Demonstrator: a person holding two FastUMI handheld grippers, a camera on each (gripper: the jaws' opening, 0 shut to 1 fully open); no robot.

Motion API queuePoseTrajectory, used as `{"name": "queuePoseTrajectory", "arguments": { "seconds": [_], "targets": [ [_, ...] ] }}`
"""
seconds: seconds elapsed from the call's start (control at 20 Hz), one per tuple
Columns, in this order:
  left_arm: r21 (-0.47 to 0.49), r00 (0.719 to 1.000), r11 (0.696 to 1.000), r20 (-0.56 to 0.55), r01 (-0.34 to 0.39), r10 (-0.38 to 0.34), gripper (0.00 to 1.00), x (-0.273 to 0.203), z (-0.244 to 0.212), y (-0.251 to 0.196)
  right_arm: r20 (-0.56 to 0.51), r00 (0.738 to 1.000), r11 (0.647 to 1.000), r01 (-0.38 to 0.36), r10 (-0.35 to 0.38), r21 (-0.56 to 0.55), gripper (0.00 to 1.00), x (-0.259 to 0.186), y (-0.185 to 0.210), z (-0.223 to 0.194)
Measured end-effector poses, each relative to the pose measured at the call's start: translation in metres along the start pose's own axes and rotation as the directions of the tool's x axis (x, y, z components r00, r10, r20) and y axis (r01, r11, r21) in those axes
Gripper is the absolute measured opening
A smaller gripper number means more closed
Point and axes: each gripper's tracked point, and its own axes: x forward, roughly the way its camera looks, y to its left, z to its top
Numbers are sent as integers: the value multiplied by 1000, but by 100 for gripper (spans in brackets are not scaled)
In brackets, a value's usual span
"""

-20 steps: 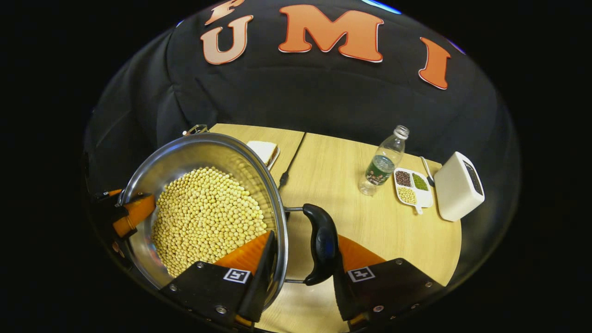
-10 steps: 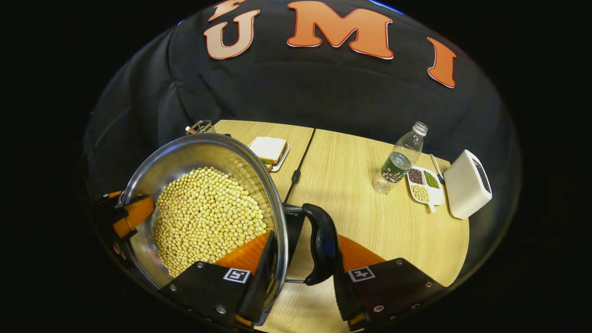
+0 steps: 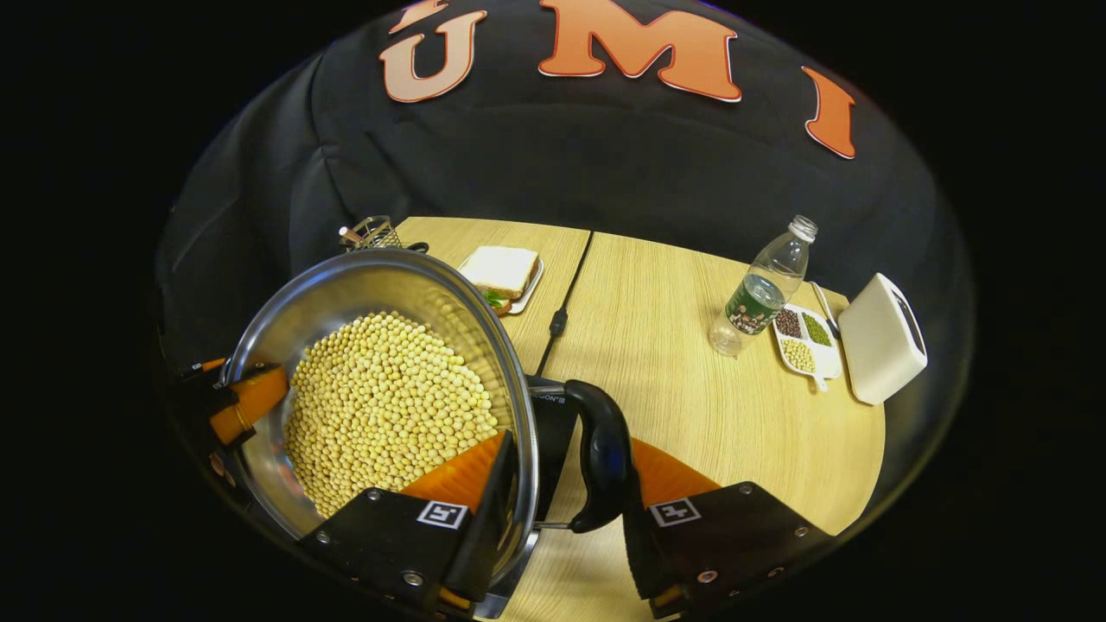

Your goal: First push the handle of the pot to place it horizontally, then grasp the pot with both hands and set it on the induction cooktop.

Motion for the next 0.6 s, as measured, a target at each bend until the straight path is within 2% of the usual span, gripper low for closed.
{"name": "queuePoseTrajectory", "arguments": {
  "seconds": [0.1,0.6],
  "targets": [
    [1,1000,1000,-2,0,0,77,5,-3,0,-7,1000,1000,2,-2,2,62,2,1,-2],
    [-4,1000,1000,-29,1,-2,79,30,-21,-4,-36,999,1000,10,-10,15,62,3,-1,-4]
  ]
}}
